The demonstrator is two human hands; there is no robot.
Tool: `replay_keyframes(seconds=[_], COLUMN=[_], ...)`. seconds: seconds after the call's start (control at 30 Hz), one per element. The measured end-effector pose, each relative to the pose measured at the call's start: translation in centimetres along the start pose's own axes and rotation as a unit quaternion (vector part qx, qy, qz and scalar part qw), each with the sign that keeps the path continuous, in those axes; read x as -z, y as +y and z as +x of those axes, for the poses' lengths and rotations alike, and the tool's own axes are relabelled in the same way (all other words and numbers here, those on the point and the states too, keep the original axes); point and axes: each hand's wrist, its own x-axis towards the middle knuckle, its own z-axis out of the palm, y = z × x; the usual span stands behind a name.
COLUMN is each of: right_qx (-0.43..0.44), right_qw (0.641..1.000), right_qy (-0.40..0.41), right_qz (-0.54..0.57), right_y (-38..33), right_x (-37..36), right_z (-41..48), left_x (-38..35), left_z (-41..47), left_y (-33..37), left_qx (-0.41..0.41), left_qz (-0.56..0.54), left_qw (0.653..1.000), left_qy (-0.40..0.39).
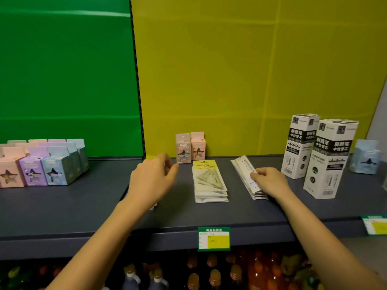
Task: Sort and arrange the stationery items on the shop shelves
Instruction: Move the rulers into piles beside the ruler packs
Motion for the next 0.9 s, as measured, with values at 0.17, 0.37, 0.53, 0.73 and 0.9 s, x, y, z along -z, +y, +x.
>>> replay_keyframes(seconds=[0.17,0.37,0.53,0.73,0.9], right_qx=[-0.004,0.008,-0.054,-0.051,-0.050], right_qw=[0.999,0.991,0.913,0.896,0.893], right_qy=[-0.024,-0.079,-0.153,-0.204,-0.217], right_qz=[-0.027,0.106,0.374,0.391,0.390], right_y=[0.9,2.7,2.6,1.5,1.7], right_x=[0.1,1.4,2.4,1.5,1.1], right_z=[0.1,0.3,0.0,0.2,1.0], left_x=[-2.4,-7.0,-10.0,-12.8,-14.4], left_z=[-0.6,-0.5,0.8,2.4,3.2], left_y=[5.4,11.2,13.9,14.8,14.7], left_qx=[-0.075,-0.029,0.174,0.233,0.229], left_qz=[-0.131,-0.231,-0.349,-0.274,-0.276], left_qw=[0.987,0.946,0.873,0.891,0.886], left_qy=[-0.062,-0.226,-0.294,-0.275,-0.293])
